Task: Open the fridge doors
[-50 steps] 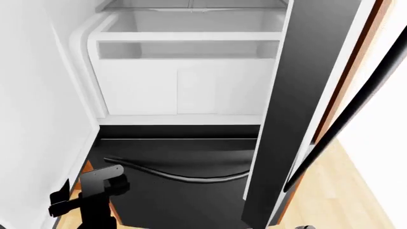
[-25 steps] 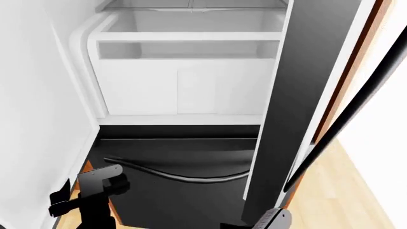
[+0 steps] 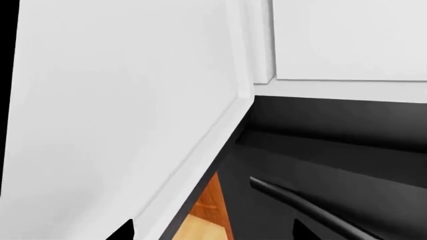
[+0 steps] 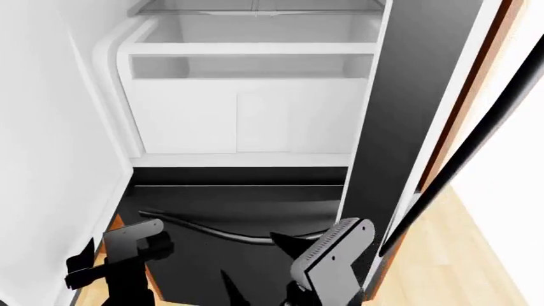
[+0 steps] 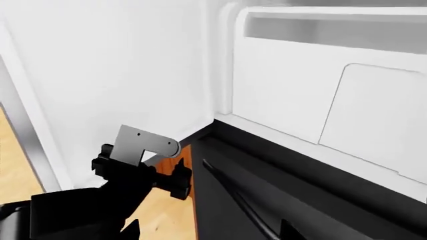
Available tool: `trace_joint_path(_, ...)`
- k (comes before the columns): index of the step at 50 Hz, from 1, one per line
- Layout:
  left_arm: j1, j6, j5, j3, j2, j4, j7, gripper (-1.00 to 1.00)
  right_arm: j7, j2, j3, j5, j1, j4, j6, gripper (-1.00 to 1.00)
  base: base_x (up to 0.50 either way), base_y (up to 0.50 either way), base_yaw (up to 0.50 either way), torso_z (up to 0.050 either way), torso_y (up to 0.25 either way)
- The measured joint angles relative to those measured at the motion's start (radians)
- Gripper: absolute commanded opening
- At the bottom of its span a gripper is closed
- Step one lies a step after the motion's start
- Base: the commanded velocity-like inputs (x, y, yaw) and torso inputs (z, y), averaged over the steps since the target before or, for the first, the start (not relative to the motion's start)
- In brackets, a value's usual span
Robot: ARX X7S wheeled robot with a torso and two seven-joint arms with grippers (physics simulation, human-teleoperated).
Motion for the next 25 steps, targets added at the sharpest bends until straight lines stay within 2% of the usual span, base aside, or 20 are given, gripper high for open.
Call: trace_joint_path(25, -0.004, 0.01, 0.004, -0.001, 0.005, -0.014, 0.006, 1.0, 0.08, -0.169, 0.007, 0.07, 0.309, 0.114, 0.122, 1.0, 0.0, 0.0, 0.0, 0.0, 0.0)
